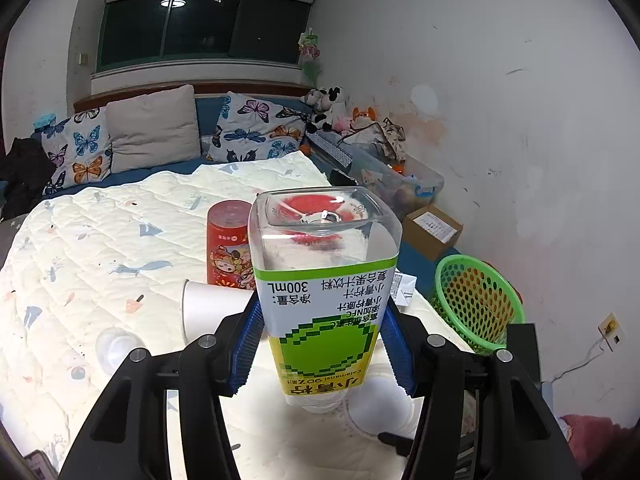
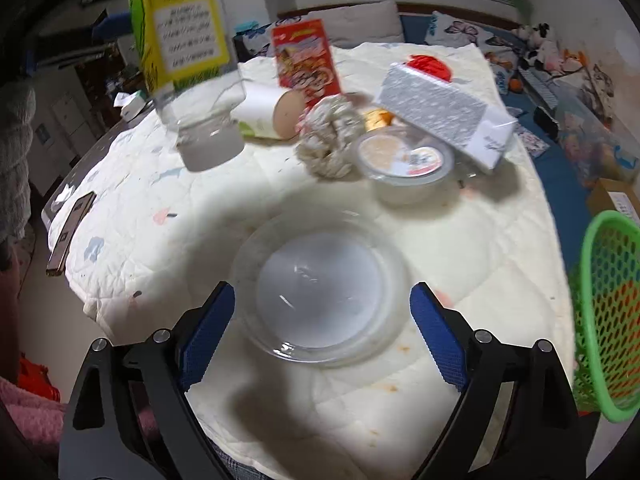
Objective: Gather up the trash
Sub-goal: 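Grasp the clear plastic lid with the right gripper while the left gripper holds the bottle, then carry the clear lid into the green basket and open the right gripper while the left gripper carries the bottle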
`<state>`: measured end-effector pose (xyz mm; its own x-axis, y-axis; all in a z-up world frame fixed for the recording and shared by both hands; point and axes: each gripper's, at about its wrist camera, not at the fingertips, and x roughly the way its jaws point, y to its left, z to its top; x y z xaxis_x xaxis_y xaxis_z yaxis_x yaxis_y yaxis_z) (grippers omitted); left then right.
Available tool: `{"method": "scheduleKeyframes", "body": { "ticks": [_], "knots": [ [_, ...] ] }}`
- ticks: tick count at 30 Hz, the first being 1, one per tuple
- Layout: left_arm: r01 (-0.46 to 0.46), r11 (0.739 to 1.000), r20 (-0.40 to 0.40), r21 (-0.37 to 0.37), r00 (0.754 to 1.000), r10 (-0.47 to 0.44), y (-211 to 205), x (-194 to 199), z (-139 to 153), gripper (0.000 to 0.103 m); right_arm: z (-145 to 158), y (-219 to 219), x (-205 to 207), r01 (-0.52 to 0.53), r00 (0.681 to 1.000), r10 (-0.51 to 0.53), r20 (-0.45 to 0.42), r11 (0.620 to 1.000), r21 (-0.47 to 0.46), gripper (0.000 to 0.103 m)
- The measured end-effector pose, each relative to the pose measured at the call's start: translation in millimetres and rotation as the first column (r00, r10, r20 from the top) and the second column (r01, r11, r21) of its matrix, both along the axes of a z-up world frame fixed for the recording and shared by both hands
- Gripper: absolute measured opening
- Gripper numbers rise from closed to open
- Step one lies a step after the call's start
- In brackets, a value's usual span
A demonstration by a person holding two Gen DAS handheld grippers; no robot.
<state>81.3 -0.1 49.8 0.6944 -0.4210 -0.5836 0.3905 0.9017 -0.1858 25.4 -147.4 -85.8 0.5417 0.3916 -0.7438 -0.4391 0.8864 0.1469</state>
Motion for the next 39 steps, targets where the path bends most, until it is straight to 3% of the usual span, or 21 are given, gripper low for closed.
{"method": "scheduleKeyframes", "body": {
  "ticks": [6, 13, 26, 34, 39],
  "knots": [
    [-0.001, 1.0, -0.01, 0.002, 1.0, 0.001, -3.0, -2.1, -2.5, 0.054, -6.4, 9.9, 2.4, 0.0, 1.0, 0.001, 0.018, 0.999, -0.044, 0.092],
    [0.009, 1.0, -0.017, -0.001, 1.0, -0.009, -4.7, 3.9, -2.4, 0.054, -4.8, 7.2, -0.9, 0.023, 0.999, -0.022, 0.032, 0.999, -0.033, 0.091],
    [0.102, 0.995, -0.017, -0.016, 0.995, -0.102, -43.1, 14.4, -0.2, 0.054, 25.2, -57.2, -15.9, 0.163, 0.984, -0.168, 0.056, 0.983, 0.087, 0.091],
    [0.162, 0.986, -0.029, -0.029, 0.986, -0.163, -73.2, 22.7, 3.0, 0.054, 37.6, -108.2, -19.5, 0.283, 0.951, -0.293, 0.098, 0.954, 0.1, 0.091],
    [0.205, 0.978, -0.03, -0.034, 0.978, -0.206, -97.9, 26.7, 6.0, 0.054, 42.7, -160.2, -14.8, 0.403, 0.904, -0.413, 0.109, 0.909, 0.104, 0.091]
  ]
}}
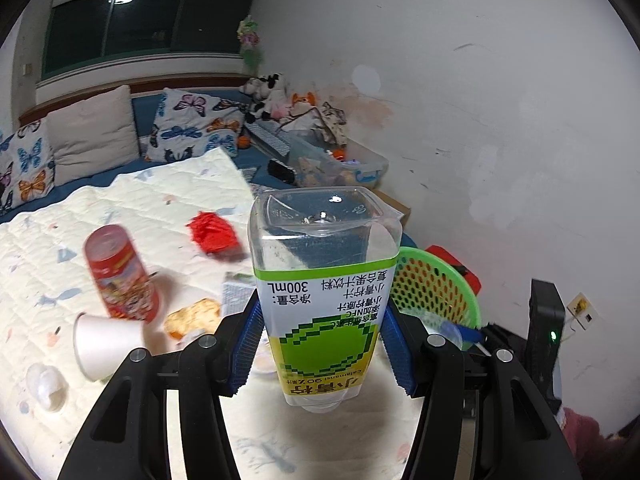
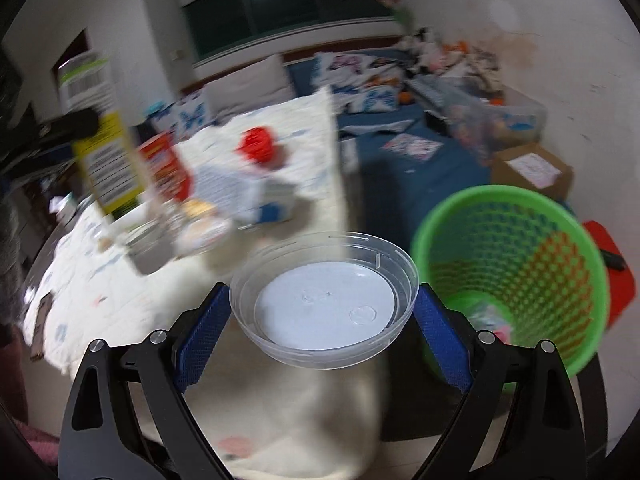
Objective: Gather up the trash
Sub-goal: 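Carry the clear lid into the green basket and open the right gripper while the left gripper carries the bottle, then drop the bottle into the green basket by opening the left gripper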
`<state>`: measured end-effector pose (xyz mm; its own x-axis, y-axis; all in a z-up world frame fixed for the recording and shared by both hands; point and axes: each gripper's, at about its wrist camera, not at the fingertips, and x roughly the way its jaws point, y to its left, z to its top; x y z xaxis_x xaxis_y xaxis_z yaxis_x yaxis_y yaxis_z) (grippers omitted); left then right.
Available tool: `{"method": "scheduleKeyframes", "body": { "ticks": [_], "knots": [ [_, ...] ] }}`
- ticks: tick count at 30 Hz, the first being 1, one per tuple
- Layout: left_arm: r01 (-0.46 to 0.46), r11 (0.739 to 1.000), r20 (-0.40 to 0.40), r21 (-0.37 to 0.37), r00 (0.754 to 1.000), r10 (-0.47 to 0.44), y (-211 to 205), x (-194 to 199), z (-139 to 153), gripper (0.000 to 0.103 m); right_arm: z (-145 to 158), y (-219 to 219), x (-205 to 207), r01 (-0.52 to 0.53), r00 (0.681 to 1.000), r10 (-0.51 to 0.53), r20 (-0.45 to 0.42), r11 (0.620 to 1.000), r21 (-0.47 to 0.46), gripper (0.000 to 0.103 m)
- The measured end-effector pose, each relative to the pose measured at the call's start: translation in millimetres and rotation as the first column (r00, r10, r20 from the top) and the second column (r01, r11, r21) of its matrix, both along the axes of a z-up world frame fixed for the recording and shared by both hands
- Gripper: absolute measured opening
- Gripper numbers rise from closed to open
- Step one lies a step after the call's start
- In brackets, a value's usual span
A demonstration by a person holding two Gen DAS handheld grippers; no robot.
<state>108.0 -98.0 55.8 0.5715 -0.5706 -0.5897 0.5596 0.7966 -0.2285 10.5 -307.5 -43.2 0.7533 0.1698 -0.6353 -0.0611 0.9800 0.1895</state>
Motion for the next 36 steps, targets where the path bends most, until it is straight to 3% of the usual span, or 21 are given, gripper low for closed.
{"method": "scheduleKeyframes", "body": {
  "ticks": [8, 15, 25, 36],
  "knots": [
    [0.075, 0.997, 0.0, 0.016, 0.997, -0.075, -48.6, 7.4, 4.8, 0.054, -15.8, -83.1, 9.3, 0.193, 0.98, -0.193, -0.04, 0.981, -0.023, 0.091],
    [0.135, 0.99, 0.0, 0.031, 0.991, -0.136, -96.7, 13.4, 8.3, 0.054, -34.6, -127.2, 18.6, 0.262, 0.961, -0.266, -0.074, 0.964, -0.052, 0.092],
    [0.219, 0.974, -0.023, 0.051, 0.976, -0.219, -166.7, 23.4, 1.2, 0.054, -44.6, -154.1, 14.2, 0.312, 0.946, -0.314, -0.079, 0.949, -0.034, 0.095],
    [0.275, 0.959, -0.09, 0.065, 0.959, -0.269, -229.7, 42.2, -27.6, 0.054, -33.0, -158.0, -27.1, 0.347, 0.937, -0.348, -0.021, 0.937, -0.042, 0.095]
  ]
}}
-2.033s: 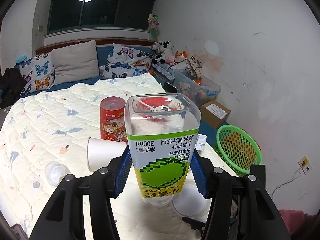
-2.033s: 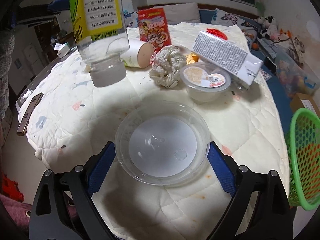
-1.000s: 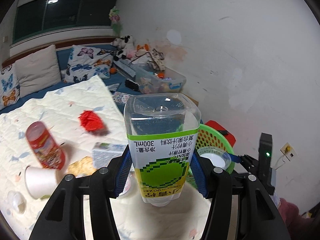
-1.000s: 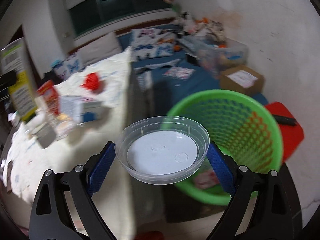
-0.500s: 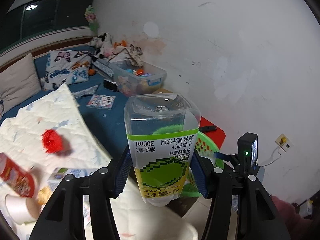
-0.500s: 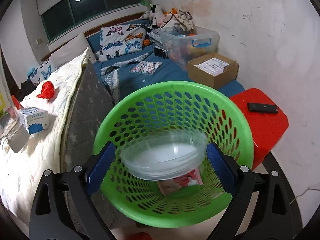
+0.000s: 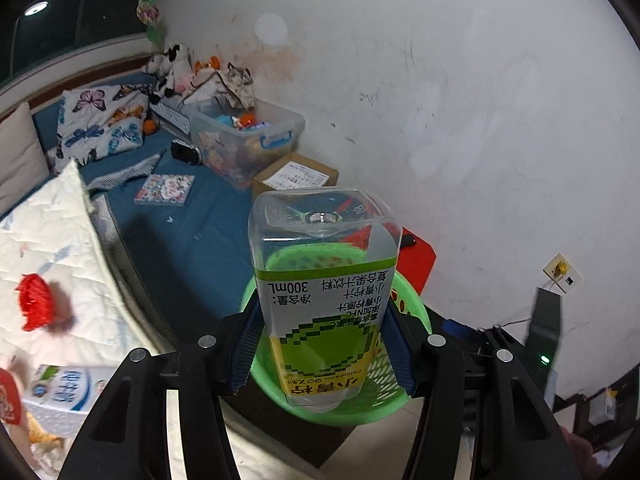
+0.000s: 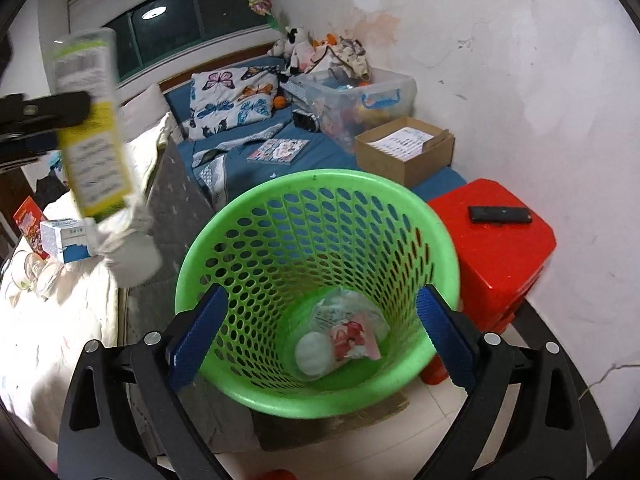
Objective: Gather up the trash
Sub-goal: 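Drop the bottle into the green basket by opening the left gripper, then move both grippers back over the table toward the remaining trash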
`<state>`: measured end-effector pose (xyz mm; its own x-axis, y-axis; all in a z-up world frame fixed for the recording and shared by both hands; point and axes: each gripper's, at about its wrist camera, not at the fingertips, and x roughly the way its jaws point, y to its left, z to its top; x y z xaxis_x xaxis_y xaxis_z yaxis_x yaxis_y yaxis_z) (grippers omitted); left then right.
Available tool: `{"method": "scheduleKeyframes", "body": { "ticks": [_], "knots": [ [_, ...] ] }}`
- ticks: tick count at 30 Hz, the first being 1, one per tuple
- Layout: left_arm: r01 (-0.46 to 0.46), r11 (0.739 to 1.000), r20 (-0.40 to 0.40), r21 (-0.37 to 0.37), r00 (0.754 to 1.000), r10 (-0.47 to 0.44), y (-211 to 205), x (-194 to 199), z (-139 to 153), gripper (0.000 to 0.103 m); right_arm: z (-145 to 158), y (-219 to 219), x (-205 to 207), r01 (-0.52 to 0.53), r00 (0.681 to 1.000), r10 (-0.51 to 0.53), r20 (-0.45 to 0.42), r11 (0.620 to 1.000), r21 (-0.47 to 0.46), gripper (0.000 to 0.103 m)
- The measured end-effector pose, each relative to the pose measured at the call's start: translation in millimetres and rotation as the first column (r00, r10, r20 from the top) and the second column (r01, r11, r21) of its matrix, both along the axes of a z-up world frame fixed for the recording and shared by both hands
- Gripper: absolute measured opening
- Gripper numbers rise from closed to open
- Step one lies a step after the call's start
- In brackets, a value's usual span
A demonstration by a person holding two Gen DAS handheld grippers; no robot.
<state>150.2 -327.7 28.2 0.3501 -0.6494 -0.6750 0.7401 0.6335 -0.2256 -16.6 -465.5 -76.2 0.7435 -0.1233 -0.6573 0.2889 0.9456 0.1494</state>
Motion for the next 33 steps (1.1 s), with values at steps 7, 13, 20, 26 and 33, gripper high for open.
{"method": "scheduleKeyframes", "body": {
  "ticks": [7, 13, 20, 26, 33],
  "knots": [
    [0.016, 0.998, -0.042, 0.065, 0.999, -0.013, -35.8, 8.1, -30.1, 0.054, -0.6, -6.1, -21.2, 0.034, 0.999, -0.035, 0.018, 0.999, 0.018, 0.095],
    [0.044, 0.995, -0.081, 0.094, 0.996, -0.036, -62.8, 5.8, -49.9, 0.054, 0.5, -15.0, -36.5, 0.078, 0.996, -0.079, 0.042, 0.996, 0.037, 0.094],
    [0.078, 0.993, -0.113, 0.092, 0.991, -0.068, -80.2, -0.3, -58.4, 0.071, 2.9, -26.2, -53.9, 0.119, 0.99, -0.122, 0.063, 0.991, 0.062, 0.094],
    [0.08, 0.993, -0.114, 0.084, 0.991, -0.07, -66.2, -3.5, -56.4, 0.075, 4.3, -24.3, -57.1, 0.115, 0.991, -0.12, 0.063, 0.991, 0.069, 0.094],
    [0.022, 0.998, -0.07, 0.061, 0.997, -0.017, -20.8, -12.5, -43.2, 0.074, 10.3, -6.4, -46.6, 0.063, 0.995, -0.067, 0.071, 0.996, 0.068, 0.094]
  ]
}}
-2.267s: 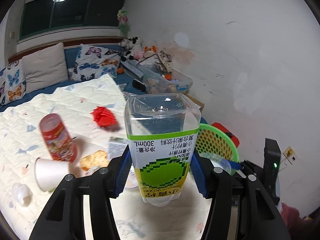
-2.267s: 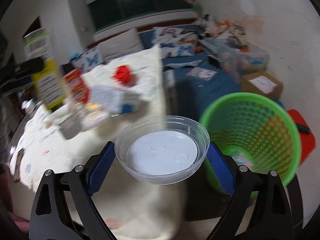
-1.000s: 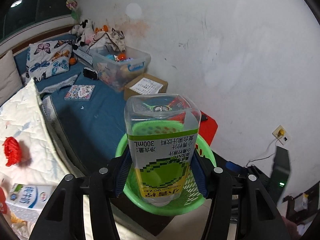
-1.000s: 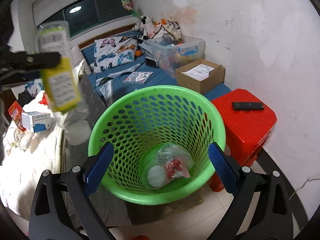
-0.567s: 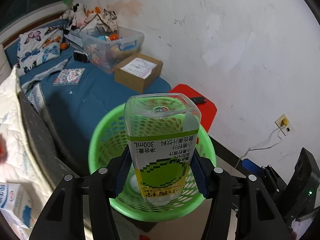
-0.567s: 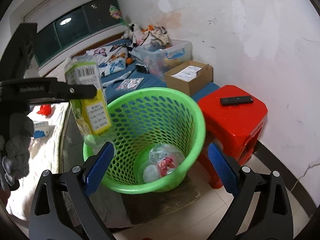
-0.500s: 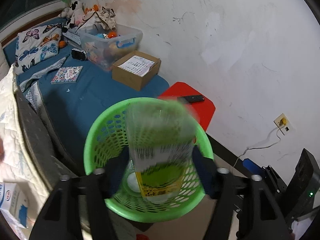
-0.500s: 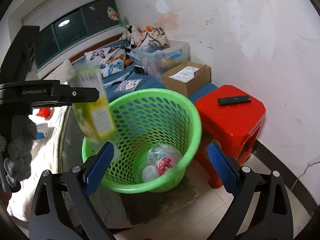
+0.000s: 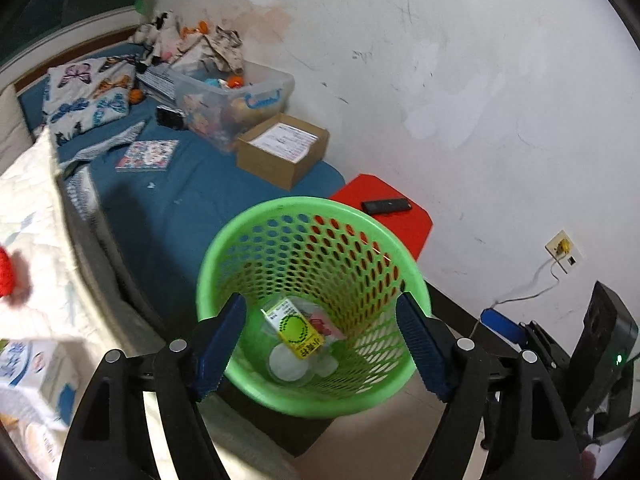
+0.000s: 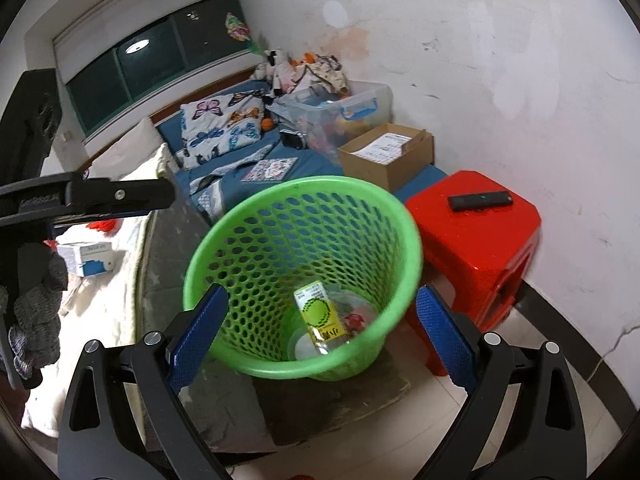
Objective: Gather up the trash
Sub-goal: 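Move both grippers back over the table toward the remaining trash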
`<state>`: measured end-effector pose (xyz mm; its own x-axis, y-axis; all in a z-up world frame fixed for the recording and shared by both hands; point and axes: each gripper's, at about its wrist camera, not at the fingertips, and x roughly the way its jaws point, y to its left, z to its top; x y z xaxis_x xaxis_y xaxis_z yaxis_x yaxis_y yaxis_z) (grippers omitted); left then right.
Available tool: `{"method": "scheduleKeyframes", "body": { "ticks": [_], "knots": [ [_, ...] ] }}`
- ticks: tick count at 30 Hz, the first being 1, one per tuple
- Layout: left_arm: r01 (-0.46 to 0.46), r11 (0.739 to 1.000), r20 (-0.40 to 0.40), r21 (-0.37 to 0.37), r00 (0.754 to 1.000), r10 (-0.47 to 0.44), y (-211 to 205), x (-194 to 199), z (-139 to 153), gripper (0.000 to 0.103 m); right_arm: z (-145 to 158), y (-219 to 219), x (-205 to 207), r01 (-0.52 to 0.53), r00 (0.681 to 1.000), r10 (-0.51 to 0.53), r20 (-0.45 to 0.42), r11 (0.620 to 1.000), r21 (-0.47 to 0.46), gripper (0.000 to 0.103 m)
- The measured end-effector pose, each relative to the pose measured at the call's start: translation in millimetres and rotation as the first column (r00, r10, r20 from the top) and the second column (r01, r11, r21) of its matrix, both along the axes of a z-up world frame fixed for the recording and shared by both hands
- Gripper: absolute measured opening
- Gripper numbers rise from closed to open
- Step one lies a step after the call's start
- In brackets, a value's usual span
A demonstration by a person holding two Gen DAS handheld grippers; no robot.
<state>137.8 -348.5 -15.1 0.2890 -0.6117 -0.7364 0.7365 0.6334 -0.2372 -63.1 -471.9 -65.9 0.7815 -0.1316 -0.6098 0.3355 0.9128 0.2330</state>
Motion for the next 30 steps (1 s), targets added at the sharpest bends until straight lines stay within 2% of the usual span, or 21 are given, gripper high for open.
{"method": "scheduleKeyframes", "body": {
  "ticks": [7, 16, 23, 27, 30],
  "knots": [
    [-0.104, 0.994, 0.023, -0.03, 0.994, 0.105, 62.8, -2.2, 7.3, 0.073, 11.4, 35.0, 20.7, -0.099, 0.995, 0.099, 0.002, 0.995, -0.022, 0.094],
    [-0.275, 0.96, 0.045, -0.061, 0.96, 0.277, 156.8, -0.2, 14.4, 0.073, 21.8, 86.6, 57.3, -0.257, 0.966, 0.257, 0.002, 0.966, -0.026, 0.094],
    [-0.41, 0.911, 0.079, -0.053, 0.907, 0.413, 225.0, -0.6, 15.2, 0.069, 29.9, 125.7, 80.5, -0.358, 0.934, 0.359, 0.006, 0.933, -0.033, 0.094],
    [-0.507, 0.861, 0.066, -0.045, 0.858, 0.509, 264.3, 10.4, 8.0, 0.068, 32.5, 143.5, 90.5, -0.393, 0.919, 0.393, 0.004, 0.919, -0.038, 0.094],
    [-0.552, 0.833, 0.048, -0.026, 0.832, 0.553, 278.8, 19.6, -2.5, 0.068, 33.2, 152.6, 96.3, -0.411, 0.911, 0.412, 0.001, 0.91, -0.043, 0.094]
  ]
}}
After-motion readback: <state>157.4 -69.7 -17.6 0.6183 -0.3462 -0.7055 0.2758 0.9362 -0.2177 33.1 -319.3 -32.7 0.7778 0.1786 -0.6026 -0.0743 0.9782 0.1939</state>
